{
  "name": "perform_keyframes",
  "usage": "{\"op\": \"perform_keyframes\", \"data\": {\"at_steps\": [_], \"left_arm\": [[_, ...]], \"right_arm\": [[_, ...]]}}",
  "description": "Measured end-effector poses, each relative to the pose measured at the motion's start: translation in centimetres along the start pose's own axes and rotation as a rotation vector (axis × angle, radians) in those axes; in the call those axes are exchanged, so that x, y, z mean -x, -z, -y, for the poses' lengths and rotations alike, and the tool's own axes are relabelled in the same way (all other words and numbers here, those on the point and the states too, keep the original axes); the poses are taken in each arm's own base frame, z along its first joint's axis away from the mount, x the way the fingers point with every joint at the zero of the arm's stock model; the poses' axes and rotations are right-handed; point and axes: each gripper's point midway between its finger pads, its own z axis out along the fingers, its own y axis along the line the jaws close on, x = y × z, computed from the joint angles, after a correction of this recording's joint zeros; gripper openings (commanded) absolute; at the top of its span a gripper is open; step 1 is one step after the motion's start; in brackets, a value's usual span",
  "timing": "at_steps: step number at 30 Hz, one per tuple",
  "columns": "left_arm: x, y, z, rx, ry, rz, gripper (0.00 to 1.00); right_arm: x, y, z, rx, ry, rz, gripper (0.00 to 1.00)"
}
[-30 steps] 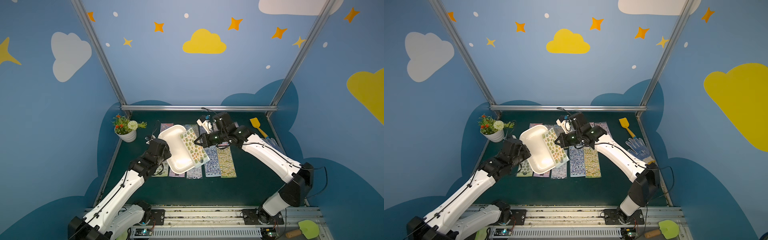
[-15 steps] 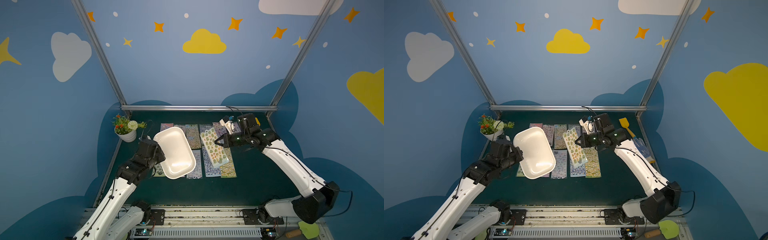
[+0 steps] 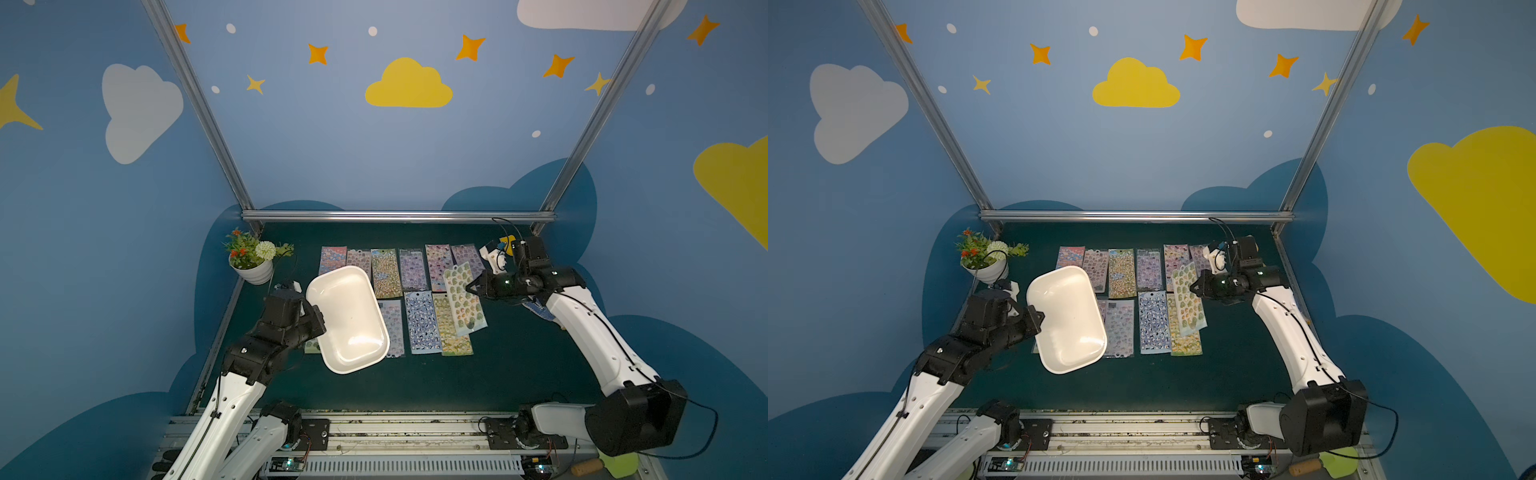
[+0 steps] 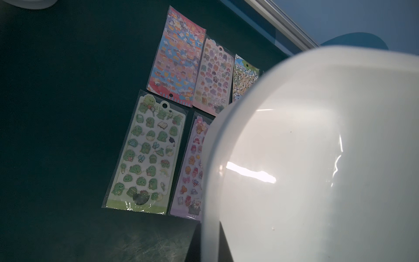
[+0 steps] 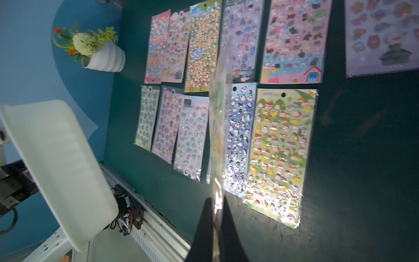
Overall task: Take the stickers out of the storage box
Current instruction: Place the sticker at the center of the board.
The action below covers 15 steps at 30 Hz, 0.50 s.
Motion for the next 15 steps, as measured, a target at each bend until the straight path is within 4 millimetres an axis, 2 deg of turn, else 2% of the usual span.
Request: {"op": "perform_keyframes", "data": {"at_steps": [7, 15], "left_arm": [[-0.9, -0.5, -0.3, -0.031, 0.013, -0.036, 0.04], [-0.9, 0.2, 0.4, -0.077, 0.012, -0.027, 0.04]], "right_arm": [[-0.1, -2.5, 5.4, -0.168, -0.050, -0.106, 0.00], [-0.3, -4.5, 8.6, -0.230, -0.042, -0.173, 0.00]]}}
